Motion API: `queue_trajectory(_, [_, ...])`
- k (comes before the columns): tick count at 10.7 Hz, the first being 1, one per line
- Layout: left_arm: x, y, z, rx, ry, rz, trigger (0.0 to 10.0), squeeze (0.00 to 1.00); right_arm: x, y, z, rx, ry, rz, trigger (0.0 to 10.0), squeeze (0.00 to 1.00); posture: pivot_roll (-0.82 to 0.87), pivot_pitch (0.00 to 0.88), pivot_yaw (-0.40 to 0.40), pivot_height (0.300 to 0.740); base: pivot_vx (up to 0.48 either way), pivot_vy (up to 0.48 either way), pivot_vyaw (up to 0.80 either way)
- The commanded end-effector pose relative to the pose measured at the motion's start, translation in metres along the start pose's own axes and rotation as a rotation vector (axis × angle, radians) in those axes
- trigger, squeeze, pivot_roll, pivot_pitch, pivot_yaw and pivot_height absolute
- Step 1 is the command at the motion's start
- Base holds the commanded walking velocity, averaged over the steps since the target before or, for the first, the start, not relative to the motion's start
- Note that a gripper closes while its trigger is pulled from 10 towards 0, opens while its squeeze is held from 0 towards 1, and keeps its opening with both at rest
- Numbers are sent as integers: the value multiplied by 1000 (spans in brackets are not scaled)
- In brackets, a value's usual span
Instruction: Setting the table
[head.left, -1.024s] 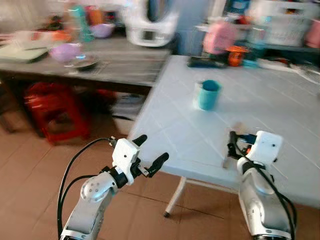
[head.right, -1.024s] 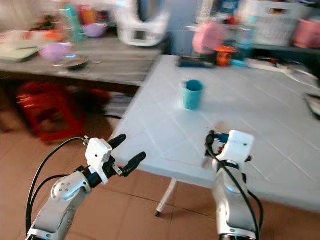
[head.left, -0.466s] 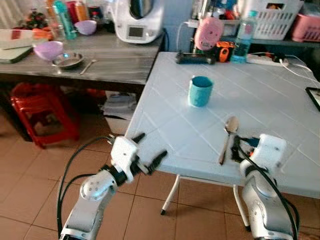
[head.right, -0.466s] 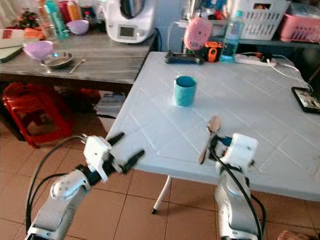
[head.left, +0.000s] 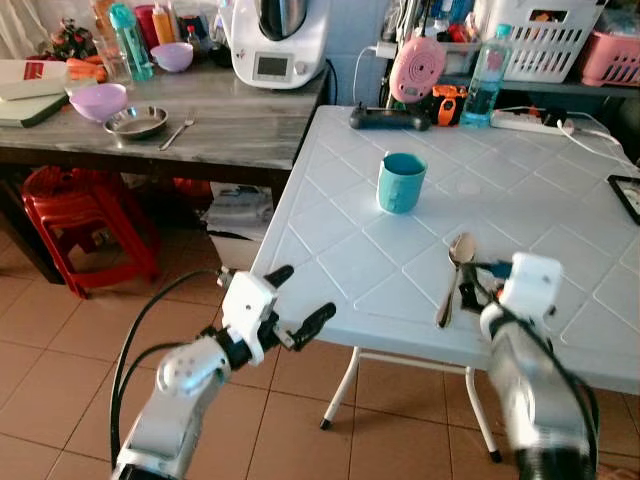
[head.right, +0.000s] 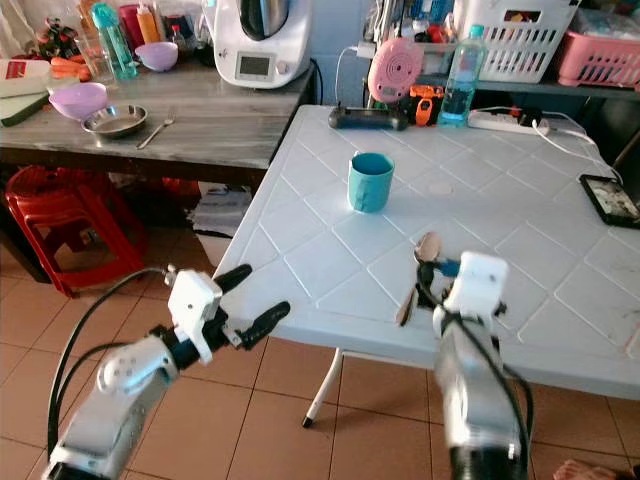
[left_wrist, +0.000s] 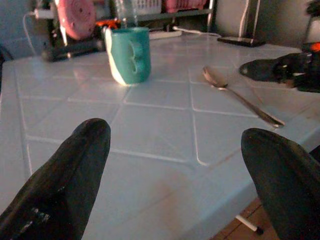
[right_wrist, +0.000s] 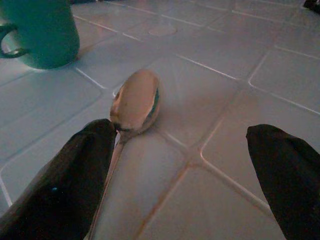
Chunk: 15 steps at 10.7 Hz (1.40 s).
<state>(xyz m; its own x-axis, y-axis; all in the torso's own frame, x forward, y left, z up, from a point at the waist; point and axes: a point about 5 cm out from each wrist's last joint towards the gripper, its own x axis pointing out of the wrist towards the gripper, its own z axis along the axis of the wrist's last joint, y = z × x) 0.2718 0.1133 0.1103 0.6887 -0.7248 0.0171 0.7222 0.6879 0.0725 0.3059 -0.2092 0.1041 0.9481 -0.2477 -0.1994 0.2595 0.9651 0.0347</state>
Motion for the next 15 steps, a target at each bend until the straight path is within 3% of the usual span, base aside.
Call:
queue_trajectory(1, [0, 3, 0, -10, 11, -7, 10000, 0, 4, 1, 1, -10, 10, 12, 10000, 0, -12, 19, 14, 740, 0, 0, 0])
queue_trajectory(4, [-5, 9, 0, -32, 31, -22, 10000, 0, 18, 17, 3, -31, 35, 74, 10000, 0, 0, 30, 15, 740, 0, 0, 0])
queue_trajectory(7, [-5, 4, 0, -41, 40, -80, 10000, 0, 29, 35, -6, -32, 94, 145, 10000, 0, 1, 33, 16, 740, 0, 0, 0])
queue_trajectory(10, [-5, 0, -1, -29, 44, -108, 10000, 0, 30, 36, -20, -47, 176, 137, 10000, 0, 9, 30, 16, 740, 0, 0, 0])
queue_trajectory(11, [-5, -1, -1, -29, 43, -110, 10000, 0, 30, 29, -26, -67, 200, 109, 4549, 0, 9, 30, 16, 740, 0, 0, 0])
queue_trajectory(12, [-4, -2, -1, -30, 43, -111, 10000, 0, 30, 25, -28, -72, 213, 98, 3961, 0, 9, 30, 16, 740, 0, 0, 0])
queue_trajectory(13, [-4, -4, -2, -27, 45, -119, 10000, 0, 30, 22, -30, -77, 226, 83, 2235, 0, 4, 29, 15, 740, 0, 0, 0])
queue_trajectory(14, [-4, -4, -2, -27, 46, -120, 10000, 0, 31, 19, -29, -79, 225, 68, 3098, 0, 3, 30, 16, 740, 0, 0, 0])
queue_trajectory(15, [-4, -4, -2, -25, 48, -120, 10000, 0, 31, 19, -28, -72, 224, 71, 431, 0, 5, 28, 16, 740, 0, 0, 0])
